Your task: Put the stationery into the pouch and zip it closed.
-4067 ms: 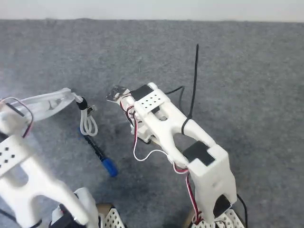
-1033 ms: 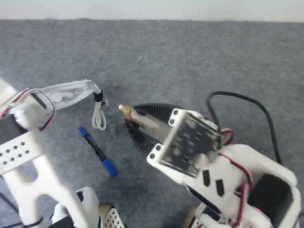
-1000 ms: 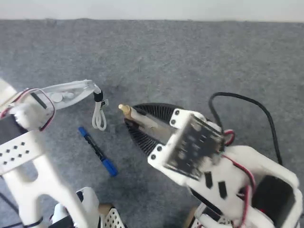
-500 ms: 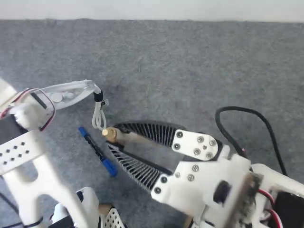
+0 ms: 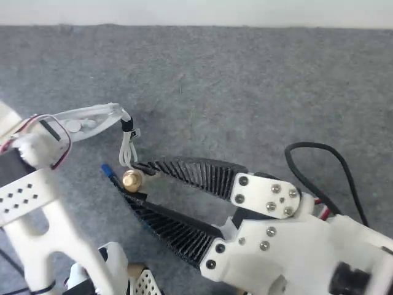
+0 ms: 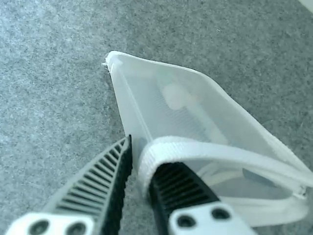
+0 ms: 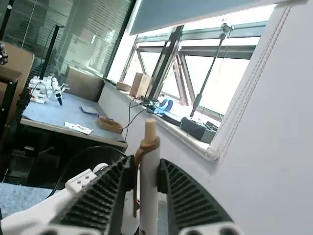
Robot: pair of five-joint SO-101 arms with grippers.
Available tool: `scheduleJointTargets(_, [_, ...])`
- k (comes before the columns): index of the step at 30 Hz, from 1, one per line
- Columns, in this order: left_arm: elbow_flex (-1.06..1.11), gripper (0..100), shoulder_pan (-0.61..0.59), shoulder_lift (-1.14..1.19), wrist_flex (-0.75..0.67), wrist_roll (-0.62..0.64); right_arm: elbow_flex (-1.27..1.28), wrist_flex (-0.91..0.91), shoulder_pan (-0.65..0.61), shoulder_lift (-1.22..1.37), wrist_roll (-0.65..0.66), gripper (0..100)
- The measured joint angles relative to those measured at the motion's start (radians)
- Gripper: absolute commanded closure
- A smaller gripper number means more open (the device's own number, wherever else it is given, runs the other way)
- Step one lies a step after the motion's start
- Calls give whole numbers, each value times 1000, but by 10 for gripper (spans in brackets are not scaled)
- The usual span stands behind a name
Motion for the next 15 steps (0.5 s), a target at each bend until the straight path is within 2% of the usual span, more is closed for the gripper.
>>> scheduleJointTargets(15, [0,987,0,0,0,0,2,-175,0,149,0,991])
